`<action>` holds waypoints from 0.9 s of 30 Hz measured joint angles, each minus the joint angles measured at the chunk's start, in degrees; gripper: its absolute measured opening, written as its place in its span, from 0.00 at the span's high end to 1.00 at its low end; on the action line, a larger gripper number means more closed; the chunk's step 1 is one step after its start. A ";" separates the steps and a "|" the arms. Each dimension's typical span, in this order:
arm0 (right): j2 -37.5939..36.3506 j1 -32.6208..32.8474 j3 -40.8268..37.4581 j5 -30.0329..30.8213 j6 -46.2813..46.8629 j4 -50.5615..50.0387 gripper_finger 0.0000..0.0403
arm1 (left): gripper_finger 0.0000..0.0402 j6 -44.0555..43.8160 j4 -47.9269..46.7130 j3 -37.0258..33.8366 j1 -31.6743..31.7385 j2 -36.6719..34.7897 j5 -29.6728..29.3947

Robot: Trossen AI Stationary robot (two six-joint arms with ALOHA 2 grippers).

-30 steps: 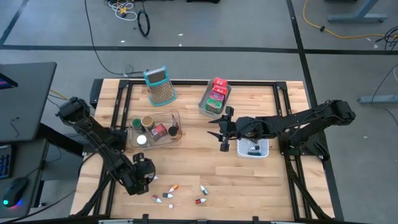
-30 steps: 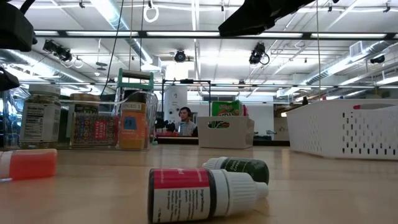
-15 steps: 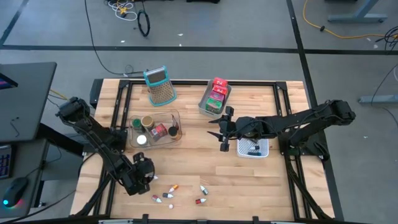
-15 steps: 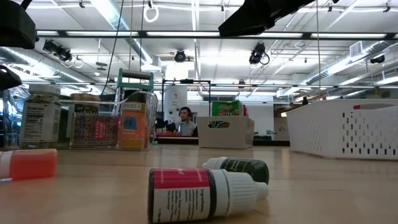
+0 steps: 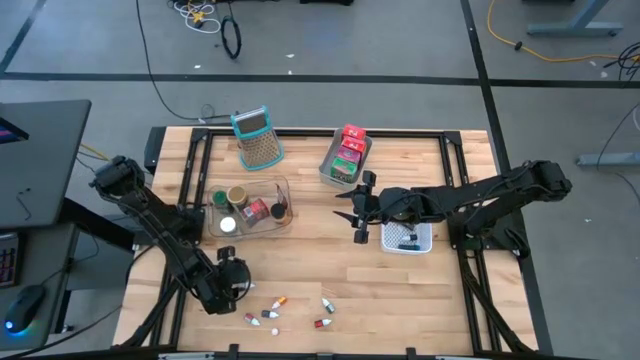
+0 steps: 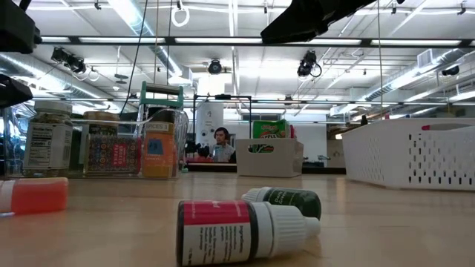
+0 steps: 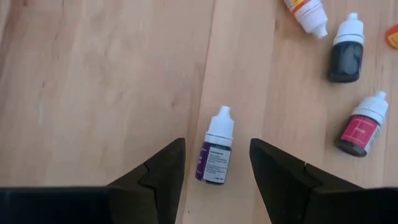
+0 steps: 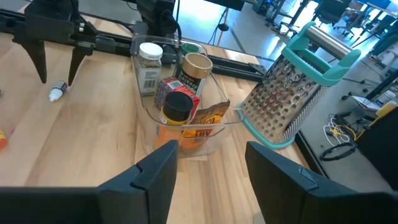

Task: Pick & Place Kitchen Items
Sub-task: Put the purple food coloring bottle into the white bin

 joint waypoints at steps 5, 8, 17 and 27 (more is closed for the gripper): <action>0.00 -0.01 0.00 0.00 0.00 0.00 0.51 | 0.53 0.49 -0.13 -0.22 0.00 0.00 2.29; 0.00 -0.02 0.00 0.00 0.00 0.00 0.51 | 0.53 0.82 -0.02 -1.15 0.00 0.00 2.09; 0.00 -0.02 0.00 0.00 0.00 0.00 0.51 | 0.53 0.47 10.56 -7.95 0.00 -0.18 2.74; 0.00 -0.01 0.00 0.00 0.00 0.00 0.51 | 0.56 12.66 12.16 -9.18 -0.02 -0.04 -0.66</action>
